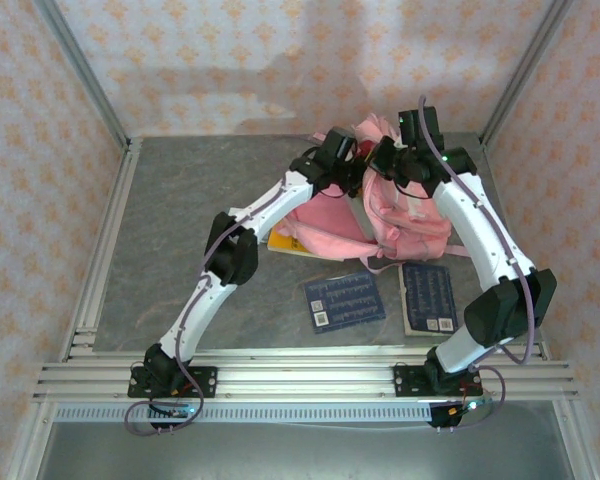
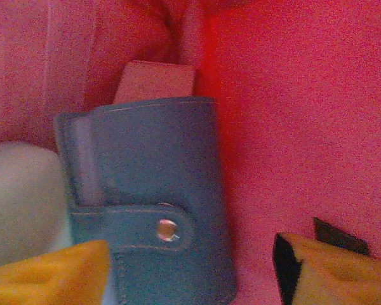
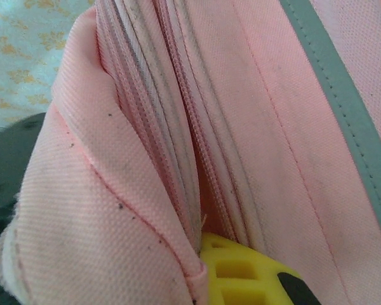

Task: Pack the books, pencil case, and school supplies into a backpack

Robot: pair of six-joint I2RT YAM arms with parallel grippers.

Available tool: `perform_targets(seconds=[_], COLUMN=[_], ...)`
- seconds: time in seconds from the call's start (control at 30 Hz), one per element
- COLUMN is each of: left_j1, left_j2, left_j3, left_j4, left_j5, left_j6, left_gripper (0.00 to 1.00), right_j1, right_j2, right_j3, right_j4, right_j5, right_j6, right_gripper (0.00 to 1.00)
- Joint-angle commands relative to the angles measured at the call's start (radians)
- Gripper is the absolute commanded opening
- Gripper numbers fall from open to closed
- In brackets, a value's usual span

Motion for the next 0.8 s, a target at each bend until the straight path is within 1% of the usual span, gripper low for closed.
perform_targets(seconds=[0.0,0.07,0.1,0.13,0.33,0.47,0.63,0.77], left_j1=[-0.017,-0.019,-0.018,-0.018,-0.011,0.006,0.025,0.046], left_j2=[0.039,0.028,0.018,0.008,-0.044,-0.088,-0.208,-0.296], left_j3=[0.071,0.067,0.063,0.059,0.052,0.023,-0.143,-0.311], left_j4=[0.053,0.059,0.059,0.059,0.028,-0.032,-0.048,-0.015], left_j5=[0.054,0.056,0.055,0.055,0.057,0.064,0.066,0.072], left_j6=[-0.03,-0.018,-0.009,-0.001,0.043,0.095,0.151,0.149], left_gripper=[0.86,0.96,0.99,1.0,1.0,1.0,1.0,1.0], right_j1=[0.009,0.01,0.009,0.009,0.002,-0.012,-0.026,-0.033], right_j2=[-0.057,-0.058,-0.059,-0.059,-0.068,-0.064,-0.026,0.064], right_j3=[0.005,0.004,0.004,0.005,0.018,0.023,0.064,0.181], right_j4=[0.116,0.112,0.108,0.104,0.068,0.034,0.022,-0.019], right_j5=[-0.048,-0.048,-0.045,-0.043,0.005,0.075,0.197,0.322], right_j6=[0.029,0.025,0.022,0.019,-0.018,-0.053,-0.1,-0.179], right_gripper=[0.0,0.0,0.0,0.0,0.0,0.0,0.0,0.0])
